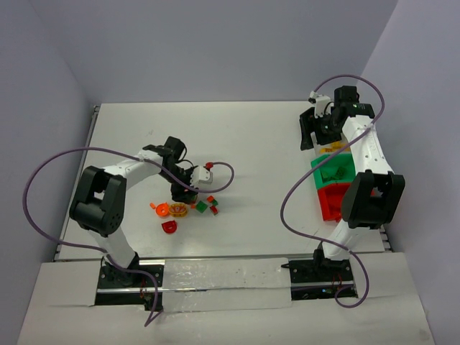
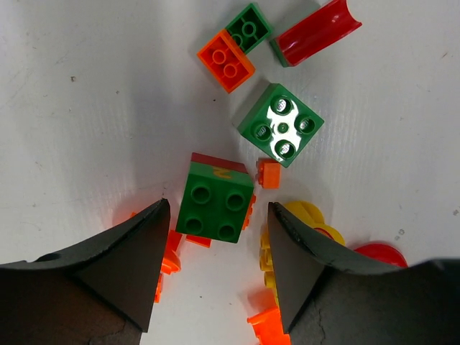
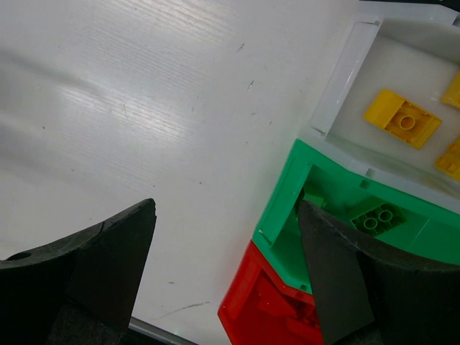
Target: Sort the legos into containers by color
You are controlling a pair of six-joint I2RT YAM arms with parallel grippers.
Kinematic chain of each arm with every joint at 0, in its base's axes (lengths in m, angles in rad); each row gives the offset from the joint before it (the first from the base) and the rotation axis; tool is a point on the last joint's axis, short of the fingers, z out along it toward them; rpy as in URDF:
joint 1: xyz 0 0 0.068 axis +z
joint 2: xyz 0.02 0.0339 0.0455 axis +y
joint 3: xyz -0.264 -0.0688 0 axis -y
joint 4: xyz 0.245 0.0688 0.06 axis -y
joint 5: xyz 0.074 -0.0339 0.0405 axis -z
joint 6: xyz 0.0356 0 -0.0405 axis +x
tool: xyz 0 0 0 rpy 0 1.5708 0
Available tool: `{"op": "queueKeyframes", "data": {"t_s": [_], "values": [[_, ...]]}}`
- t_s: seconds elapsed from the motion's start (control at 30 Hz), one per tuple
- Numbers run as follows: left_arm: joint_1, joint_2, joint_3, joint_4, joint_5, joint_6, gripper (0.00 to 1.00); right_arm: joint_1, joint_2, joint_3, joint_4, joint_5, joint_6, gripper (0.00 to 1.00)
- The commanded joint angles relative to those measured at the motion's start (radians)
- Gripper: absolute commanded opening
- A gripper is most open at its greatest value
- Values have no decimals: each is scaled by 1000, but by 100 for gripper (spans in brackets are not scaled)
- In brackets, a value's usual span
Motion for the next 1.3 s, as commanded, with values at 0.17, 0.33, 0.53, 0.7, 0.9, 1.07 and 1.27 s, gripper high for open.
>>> {"op": "queueKeyframes", "data": {"t_s": [0.17,0.33,0.53,0.7,0.9,1.07,1.27], "values": [[3,15,49,-7,44,66,60,2,-17,47,-12,-16,-1,87],[1,8,51,-11,62,76,55,7,-10,49,-12,-16,-1,87],[1,-3,38,-2,70,72,43,14,-1,60,-17,-19,-1,87],[-5,-17,44,8,64,49,15,25,-12,52,-14,-101,13,86],[3,-36,234,-10,177,-237,0,82,-93,-32,116,-414,149,85],[13,-7,462,-68,371,-465,0,213,-120,-60,240,-546,184,86],[74,-27,471,51,546,-683,0,341,-78,-10,313,-611,166,90]]}}
